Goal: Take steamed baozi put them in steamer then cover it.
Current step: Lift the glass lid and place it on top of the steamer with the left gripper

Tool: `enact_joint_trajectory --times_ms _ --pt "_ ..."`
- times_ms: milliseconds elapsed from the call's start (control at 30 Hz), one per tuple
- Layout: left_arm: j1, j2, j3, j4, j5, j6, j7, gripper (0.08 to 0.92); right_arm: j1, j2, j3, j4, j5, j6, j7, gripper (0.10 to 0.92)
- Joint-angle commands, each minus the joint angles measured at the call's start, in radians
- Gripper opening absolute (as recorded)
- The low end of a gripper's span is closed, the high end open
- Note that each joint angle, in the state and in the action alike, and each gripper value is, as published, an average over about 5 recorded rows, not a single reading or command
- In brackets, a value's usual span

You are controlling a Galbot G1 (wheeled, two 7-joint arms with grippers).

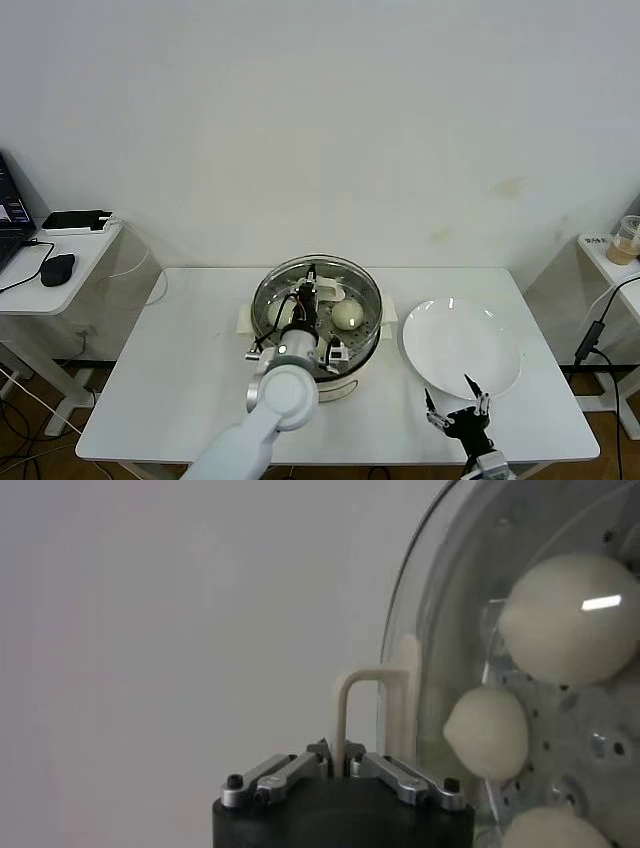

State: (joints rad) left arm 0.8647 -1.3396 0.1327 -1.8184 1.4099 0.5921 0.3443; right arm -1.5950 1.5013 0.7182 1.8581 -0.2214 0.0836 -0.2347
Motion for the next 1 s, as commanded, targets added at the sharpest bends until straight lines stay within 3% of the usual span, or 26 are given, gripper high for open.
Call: enact_joint_trajectory --times_ms 33,767,867,1000 --pt "0.008 -0.027 0.007 0.011 0.050 -0.002 0.020 0.148 0.002 0.004 -0.012 -0.003 -0.014 -0.001 -0.001 0.823" --pt "0.021 -0.029 -0.015 0.002 0.030 -0.001 0.026 0.150 -0.001 -0.001 -0.020 -0.003 -0.027 0.001 -0.005 0.823" --pt "0.024 -0.030 -0.018 -0.011 0.020 0.001 0.021 0.187 -0.001 0.000 -0.023 -0.004 -0.030 0.000 -0.005 0.823" --pt "0.029 -0.019 -0.022 -0.037 0.005 0.003 0.017 0.300 -0.002 0.002 -0.027 -0.002 -0.034 -0.001 -0.006 0.823"
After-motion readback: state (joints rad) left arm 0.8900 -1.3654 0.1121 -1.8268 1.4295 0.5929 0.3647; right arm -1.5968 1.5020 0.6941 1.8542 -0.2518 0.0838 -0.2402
